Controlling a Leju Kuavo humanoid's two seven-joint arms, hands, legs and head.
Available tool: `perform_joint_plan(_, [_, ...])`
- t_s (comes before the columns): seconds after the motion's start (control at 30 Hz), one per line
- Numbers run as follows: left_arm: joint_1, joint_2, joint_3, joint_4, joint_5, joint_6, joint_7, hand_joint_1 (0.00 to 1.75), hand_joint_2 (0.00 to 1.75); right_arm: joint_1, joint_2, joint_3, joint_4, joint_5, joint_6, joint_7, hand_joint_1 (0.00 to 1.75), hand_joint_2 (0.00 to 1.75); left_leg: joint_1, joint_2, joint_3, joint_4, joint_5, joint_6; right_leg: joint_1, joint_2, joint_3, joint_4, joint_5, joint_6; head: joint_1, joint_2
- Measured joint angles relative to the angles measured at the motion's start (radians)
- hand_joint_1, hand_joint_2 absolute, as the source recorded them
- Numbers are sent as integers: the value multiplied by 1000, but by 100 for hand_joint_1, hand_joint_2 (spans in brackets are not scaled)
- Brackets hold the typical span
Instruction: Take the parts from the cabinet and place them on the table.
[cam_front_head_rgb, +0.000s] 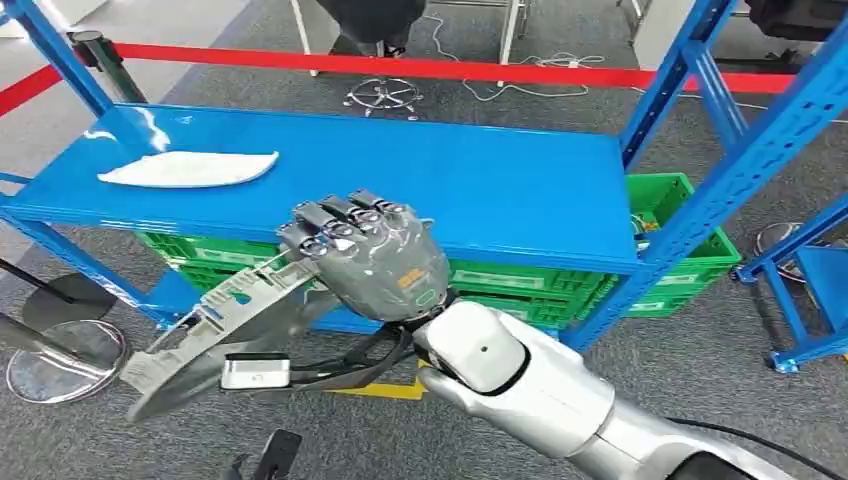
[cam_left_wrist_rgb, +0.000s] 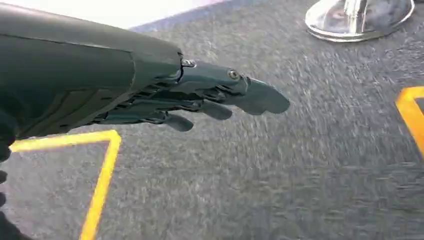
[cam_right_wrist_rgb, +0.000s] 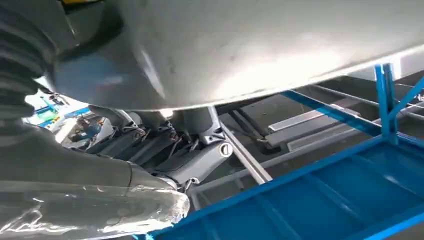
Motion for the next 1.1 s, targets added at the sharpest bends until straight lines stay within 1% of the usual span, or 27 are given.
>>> perform_joint_plan(0.03, [0, 0, -3, 0, -3, 2, 1, 0, 175, 0, 0, -1, 1, 8, 0, 6, 175, 175, 3, -1, -5, 6, -12, -2, -11, -6, 3, -15, 14, -3, -1, 0])
perform_joint_plan(0.07, [0, 0, -5, 0, -3, -2, 1, 0, 175, 1, 0, -2, 3, 12, -3, 9, 175, 175, 1, -2, -13, 26, -45, -8, -10, -6, 0, -21, 22, -8, -3, 0])
perform_joint_plan(0.1, [0, 0, -5, 0, 2, -11, 5, 0, 175, 1, 0, -3, 6, 12, -7, 8, 175, 175, 2, -2, -30, 80, -91, -11, -10, -8, -6, -21, 27, -13, -6, 0])
perform_joint_plan(0.13, [0, 1, -5, 0, 7, -21, 10, 0, 175, 5, 0, -3, 9, 11, -13, 6, 175, 175, 4, -2, -57, 157, -136, -16, -10, -8, -14, -20, 32, -13, -6, 0])
perform_joint_plan(0.17, [0, 3, -5, 0, 11, -30, 11, 0, 175, 11, 0, -3, 14, 10, -15, 2, 175, 175, 5, -2, -80, 230, -171, -20, -10, -8, -23, -19, 36, -12, -6, 0])
perform_joint_plan(0.2, [0, 5, -4, 0, 16, -36, 11, 0, 175, 16, 0, -3, 19, 7, -16, -1, 175, 175, 6, -1, -87, 270, -183, -24, -10, -8, -31, -17, 41, -11, -5, 0])
perform_joint_plan(0.23, [-1, 7, -4, 0, 23, -40, 9, 0, 175, 18, 0, -3, 24, 5, -16, -3, 175, 175, 7, -1, -74, 264, -173, -27, -11, -7, -39, -13, 45, -9, -6, 0])
perform_joint_plan(0.27, [-2, 10, -4, 0, 25, -42, 6, 0, 175, 18, 0, -3, 27, 4, -17, -3, 175, 175, 9, -1, -45, 223, -147, -30, -13, -6, -48, -9, 48, -6, -5, 0])
perform_joint_plan(0.33, [-3, 12, -4, 0, 27, -42, -21, 0, 175, 18, 0, -6, 29, 5, -19, -2, 175, 175, 14, -1, 48, 74, -82, -35, -18, -4, -62, 6, 51, 0, -6, 0])
perform_joint_plan(0.37, [-3, 10, -4, 0, 27, -42, -41, 0, 175, 18, 0, -9, 29, 5, -23, -2, 175, 175, 15, -3, 75, 24, -92, -38, -15, -3, -72, 14, 52, 7, -8, 0])
perform_joint_plan(0.4, [-2, 10, -4, 0, 27, -40, -51, 0, 175, 18, 0, -14, 29, 6, -27, 0, 175, 175, 12, -6, 74, 4, -91, -23, -8, -2, -84, 29, 52, 11, -9, 0])
perform_joint_plan(0.5, [9, 9, -4, 0, 30, -39, -60, 0, 175, 28, 0, -18, 29, 8, -29, 1, 175, 175, 5, -5, 62, 15, -81, 2, -11, -4, -89, 24, 67, 30, -9, 0])
perform_joint_plan(0.53, [11, 8, -4, 0, 30, -39, -60, 0, 175, 29, 0, -19, 30, 8, -29, 1, 175, 175, 11, -2, 59, 10, -73, 14, -13, -3, -95, 27, 64, 33, -11, 0])
perform_joint_plan(0.57, [9, 8, -4, 0, 30, -39, -60, 0, 175, 29, -1, -21, 30, 8, -29, 1, 175, 175, 11, -2, 53, 10, -67, 23, -15, -3, -112, 48, 34, 39, -7, 0])
perform_joint_plan(0.63, [8, 7, -4, 0, 30, -39, -61, 0, 175, 30, -1, -26, 30, 8, -29, 1, 175, 175, 9, -1, 39, 11, -57, 35, -18, -4, -160, 182, -56, 47, -2, 0])
perform_joint_plan(0.67, [9, 7, -4, 0, 30, -39, -61, 0, 175, 31, -1, -27, 31, 8, -29, 1, 175, 175, 7, 0, 32, 11, -52, 36, -18, -3, -189, 262, -94, 50, -3, 0])
perform_joint_plan(0.7, [9, 7, -4, 0, 30, -39, -61, 0, 175, 34, -2, -27, 32, 8, -29, 1, 175, 175, 6, 1, 25, 11, -47, 36, -18, -4, -204, 314, -114, 51, -3, 0])
perform_joint_plan(0.73, [10, 8, -4, 0, 29, -38, -61, 0, 175, 38, -3, -29, 32, 7, -30, 3, 175, 175, 4, 1, 19, 11, -42, 36, -18, -3, -199, 322, -112, 49, -3, 0])
perform_joint_plan(0.77, [11, 8, -4, 0, 28, -36, -61, 0, 175, 43, -4, -32, 32, 3, -30, 4, 175, 175, 3, 1, 13, 11, -38, 36, -18, -4, -169, 286, -90, 46, -3, 0])
perform_joint_plan(0.83, [15, 6, -4, 0, 27, -32, -63, 0, 175, 47, -7, -41, 32, -17, -37, -3, 175, 175, 0, -1, 9, 11, -30, 34, -14, -3, -57, 114, -22, 29, -3, 0])
perform_joint_plan(0.87, [18, 5, -4, 0, 28, -31, -63, 0, 175, 47, -7, -44, 32, -25, -40, -8, 175, 175, 2, -1, 8, 11, -28, 31, -9, -4, -12, 36, -14, 18, -3, 0])
perform_joint_plan(0.9, [20, 5, -3, 0, 29, -30, -63, 0, 175, 47, -8, -46, 32, -35, -40, -13, 175, 175, -3, -1, 3, 12, -23, 24, -6, -3, 7, 18, -21, 14, -4, 0])
perform_joint_plan(0.93, [21, 5, -3, 0, 30, -33, -62, 0, 175, 47, -8, -47, 32, -45, -42, -19, 175, 175, 0, 0, -3, 12, -17, 15, -3, -3, 2, 14, -17, 13, -2, 0])
perform_joint_plan(1.0, [22, 5, -3, 0, 30, -44, -60, 0, 175, 50, -8, -49, 33, -60, -40, -26, 175, 175, 4, 1, -6, 6, -4, 3, 1, -1, -5, 12, -7, 6, -3, 0])
perform_joint_plan(1.03, [22, 6, -3, 0, 30, -47, -60, 0, 175, 50, -8, -50, 34, -68, -39, -28, 175, 175, 2, 0, -7, 2, -1, -4, -4, -3, -3, -8, 8, 0, -4, 0])
perform_joint_plan(1.07, [22, 11, -3, 0, 30, -49, -59, 0, 175, 49, -8, -50, 34, -73, -38, -30, 175, 175, 4, -1, -13, 10, -22, -6, -9, -7, 0, -19, 21, -1, -5, 0])
perform_joint_plan(1.1, [22, 13, -3, 0, 30, -50, -59, 0, 175, 48, -8, -49, 34, -79, -37, -32, 175, 175, 4, -1, -24, 45, -64, -8, -11, -8, -5, -23, 27, -9, -7, 0])
